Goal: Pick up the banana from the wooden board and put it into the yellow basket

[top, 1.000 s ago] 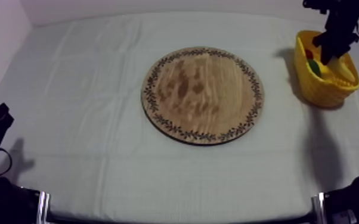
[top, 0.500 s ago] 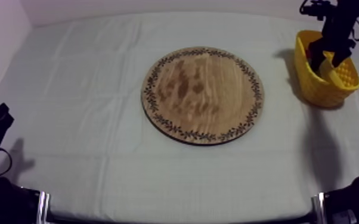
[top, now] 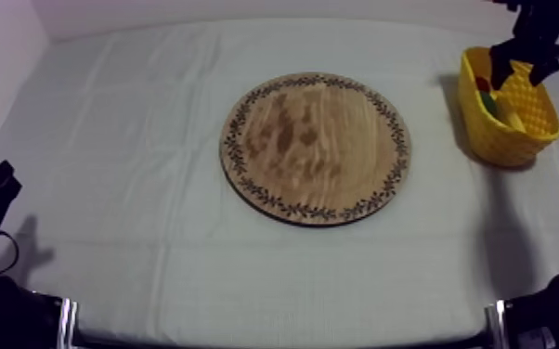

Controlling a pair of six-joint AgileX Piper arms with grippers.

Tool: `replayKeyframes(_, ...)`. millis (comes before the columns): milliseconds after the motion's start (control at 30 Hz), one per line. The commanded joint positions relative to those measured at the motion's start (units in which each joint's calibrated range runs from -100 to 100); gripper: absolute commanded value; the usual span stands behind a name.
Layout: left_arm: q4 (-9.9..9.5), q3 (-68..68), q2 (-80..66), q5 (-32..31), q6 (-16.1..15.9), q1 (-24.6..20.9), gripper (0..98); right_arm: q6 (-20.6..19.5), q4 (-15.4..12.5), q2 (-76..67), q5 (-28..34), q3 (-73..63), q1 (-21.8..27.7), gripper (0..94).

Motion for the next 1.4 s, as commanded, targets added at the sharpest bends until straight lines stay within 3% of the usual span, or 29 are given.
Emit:
replayKeyframes(0,0.01,-0.01,0.00,-0.01,-0.02,0.01,0.1,0.25,-0.87,-2.32,-0.36,0.62,0.48,88.6)
replayKeyframes(200,0.01,-0.01,0.00,-0.01,-0.03,0.01,0.1,1.63,-2.96,-9.64,-2.14,5.39,1.97,82.1)
replayKeyframes(533,0.01,-0.01,0.00,-0.01,-0.03,0.01,0.1,3.29,-4.89,-24.02,-7.83,17.91,3.20,60.5)
replayKeyframes(733,0.01,-0.01,0.00,-0.01,-0.03,0.01,0.1,2.96,-5.37,-32.35,-12.72,25.28,3.08,45.5)
replayKeyframes(1367,0.01,-0.01,0.00,-0.01,-0.03,0.01,0.1,1.59,-6.81,-55.73,-29.51,51.47,0.61,10.1)
